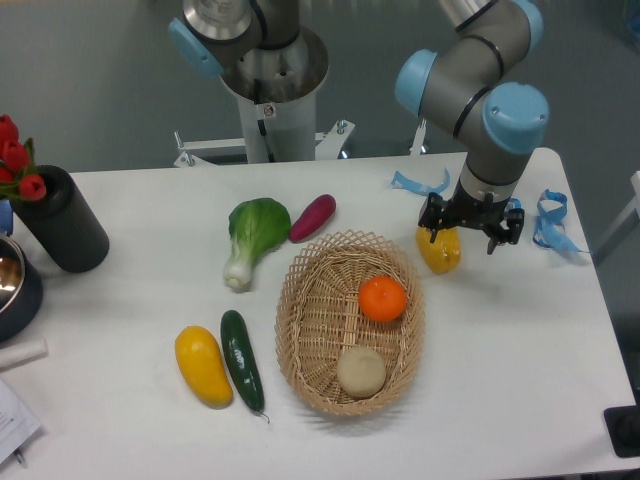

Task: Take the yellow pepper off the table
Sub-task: 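Move the open gripper over the yellow bell pepper and lower it, then close the gripper around the yellow bell pepper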

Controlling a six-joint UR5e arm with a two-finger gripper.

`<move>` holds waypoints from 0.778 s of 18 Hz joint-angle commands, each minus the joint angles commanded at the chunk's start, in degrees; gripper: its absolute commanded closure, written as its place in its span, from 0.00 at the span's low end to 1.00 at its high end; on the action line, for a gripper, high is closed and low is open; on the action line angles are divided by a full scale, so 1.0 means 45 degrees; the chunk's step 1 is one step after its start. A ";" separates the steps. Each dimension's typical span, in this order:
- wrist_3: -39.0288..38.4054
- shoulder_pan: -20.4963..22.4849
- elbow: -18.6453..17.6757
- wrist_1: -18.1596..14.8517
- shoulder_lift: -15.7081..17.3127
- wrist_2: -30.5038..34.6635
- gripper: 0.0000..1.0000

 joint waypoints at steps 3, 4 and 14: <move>-0.0507 -0.0157 -0.0313 0.0428 -0.0156 0.0020 0.00; -0.0645 -0.0157 -0.0313 0.0585 -0.0254 0.0020 0.00; -0.0782 -0.0176 -0.0508 0.0645 -0.0527 0.0508 0.03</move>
